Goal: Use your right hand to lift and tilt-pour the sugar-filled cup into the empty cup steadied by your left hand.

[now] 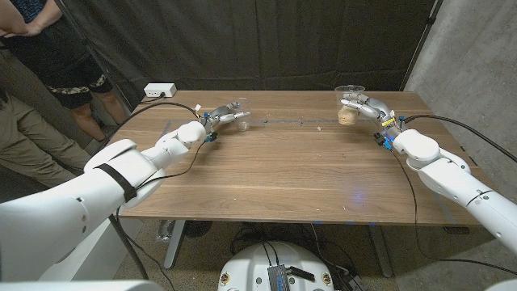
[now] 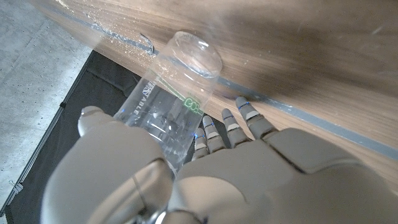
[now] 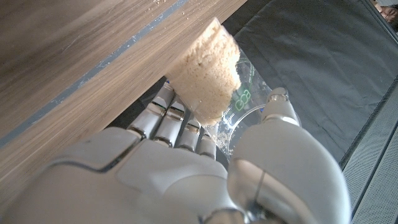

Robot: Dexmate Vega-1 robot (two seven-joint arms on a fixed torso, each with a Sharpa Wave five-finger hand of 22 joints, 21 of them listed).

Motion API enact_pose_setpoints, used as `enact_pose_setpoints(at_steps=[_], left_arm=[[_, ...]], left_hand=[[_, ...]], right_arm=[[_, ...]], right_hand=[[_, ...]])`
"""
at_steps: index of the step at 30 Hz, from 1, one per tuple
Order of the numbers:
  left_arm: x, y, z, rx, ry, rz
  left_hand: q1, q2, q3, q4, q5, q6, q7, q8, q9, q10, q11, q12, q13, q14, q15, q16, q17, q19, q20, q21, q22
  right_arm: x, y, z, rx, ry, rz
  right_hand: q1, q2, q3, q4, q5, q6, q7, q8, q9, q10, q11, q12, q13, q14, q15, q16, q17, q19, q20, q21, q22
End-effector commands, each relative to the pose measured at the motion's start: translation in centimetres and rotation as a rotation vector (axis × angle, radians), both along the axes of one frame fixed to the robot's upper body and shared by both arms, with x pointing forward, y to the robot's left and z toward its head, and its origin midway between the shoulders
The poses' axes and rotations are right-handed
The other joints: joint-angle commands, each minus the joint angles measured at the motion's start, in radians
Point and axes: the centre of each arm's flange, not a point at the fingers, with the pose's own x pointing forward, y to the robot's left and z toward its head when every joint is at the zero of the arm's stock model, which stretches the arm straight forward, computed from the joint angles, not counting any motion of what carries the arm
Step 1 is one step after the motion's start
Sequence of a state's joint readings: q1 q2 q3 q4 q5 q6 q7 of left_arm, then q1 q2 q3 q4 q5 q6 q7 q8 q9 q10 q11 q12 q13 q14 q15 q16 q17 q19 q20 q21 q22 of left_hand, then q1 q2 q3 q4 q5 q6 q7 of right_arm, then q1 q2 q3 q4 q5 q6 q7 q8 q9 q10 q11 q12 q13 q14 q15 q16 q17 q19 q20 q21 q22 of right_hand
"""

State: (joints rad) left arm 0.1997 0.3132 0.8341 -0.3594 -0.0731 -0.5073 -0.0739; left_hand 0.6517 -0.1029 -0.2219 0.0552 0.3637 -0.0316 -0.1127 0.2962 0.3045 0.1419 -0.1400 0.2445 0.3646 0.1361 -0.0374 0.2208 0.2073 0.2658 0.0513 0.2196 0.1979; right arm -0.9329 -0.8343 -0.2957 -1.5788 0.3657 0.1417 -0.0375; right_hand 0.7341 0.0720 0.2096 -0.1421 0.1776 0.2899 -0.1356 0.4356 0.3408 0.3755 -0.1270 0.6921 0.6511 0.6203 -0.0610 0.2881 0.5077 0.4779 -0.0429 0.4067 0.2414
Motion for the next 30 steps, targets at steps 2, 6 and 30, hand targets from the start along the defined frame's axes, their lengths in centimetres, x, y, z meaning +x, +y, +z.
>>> enact_pose_setpoints(at_steps=[2, 6, 30], left_arm=[[-0.5, -1.2, 0.2, 0.005, -0.048, -0.040], [-0.7, -1.5, 0.3, 0.003, -0.064, -0.050], [-0.7, -1.3, -1.5, -0.049, -0.090, -0.009]], left_hand=[[0.009, 0.014, -0.009, 0.001, 0.008, 0.019, -0.005, 0.013, 0.005, 0.021, -0.002, 0.013, 0.006, 0.026, -0.079, 0.012, 0.007, 0.017, -0.011, 0.014, 0.005], [0.016, 0.019, -0.010, 0.000, 0.010, 0.030, -0.007, 0.019, 0.006, 0.027, -0.003, 0.015, 0.009, 0.034, -0.083, 0.016, 0.010, 0.021, -0.015, 0.016, 0.005], [0.120, 0.126, 0.025, -0.019, 0.035, 0.142, -0.008, 0.085, 0.018, 0.135, -0.024, 0.077, 0.042, 0.139, -0.113, 0.041, 0.035, 0.057, -0.043, 0.034, 0.009]], right_arm=[[-0.1, -0.3, -0.2, 0.006, 0.001, -0.002], [0.0, -0.3, -0.3, 0.007, 0.003, 0.000], [0.5, -0.6, -0.2, 0.001, 0.017, 0.003]], right_hand=[[0.004, 0.007, 0.005, 0.005, 0.006, 0.013, -0.001, 0.003, 0.004, 0.009, 0.000, 0.008, 0.004, 0.011, -0.172, -0.001, 0.006, -0.006, -0.082, 0.008, 0.003], [0.003, 0.007, 0.005, 0.005, 0.006, 0.013, -0.001, 0.003, 0.004, 0.008, -0.003, 0.007, 0.005, 0.011, -0.172, -0.002, 0.006, -0.006, -0.082, 0.008, 0.003], [0.002, 0.007, 0.005, 0.005, 0.007, 0.016, -0.002, 0.002, 0.004, 0.008, 0.001, 0.005, 0.006, 0.014, -0.172, -0.006, 0.010, -0.007, -0.081, 0.011, 0.002]])
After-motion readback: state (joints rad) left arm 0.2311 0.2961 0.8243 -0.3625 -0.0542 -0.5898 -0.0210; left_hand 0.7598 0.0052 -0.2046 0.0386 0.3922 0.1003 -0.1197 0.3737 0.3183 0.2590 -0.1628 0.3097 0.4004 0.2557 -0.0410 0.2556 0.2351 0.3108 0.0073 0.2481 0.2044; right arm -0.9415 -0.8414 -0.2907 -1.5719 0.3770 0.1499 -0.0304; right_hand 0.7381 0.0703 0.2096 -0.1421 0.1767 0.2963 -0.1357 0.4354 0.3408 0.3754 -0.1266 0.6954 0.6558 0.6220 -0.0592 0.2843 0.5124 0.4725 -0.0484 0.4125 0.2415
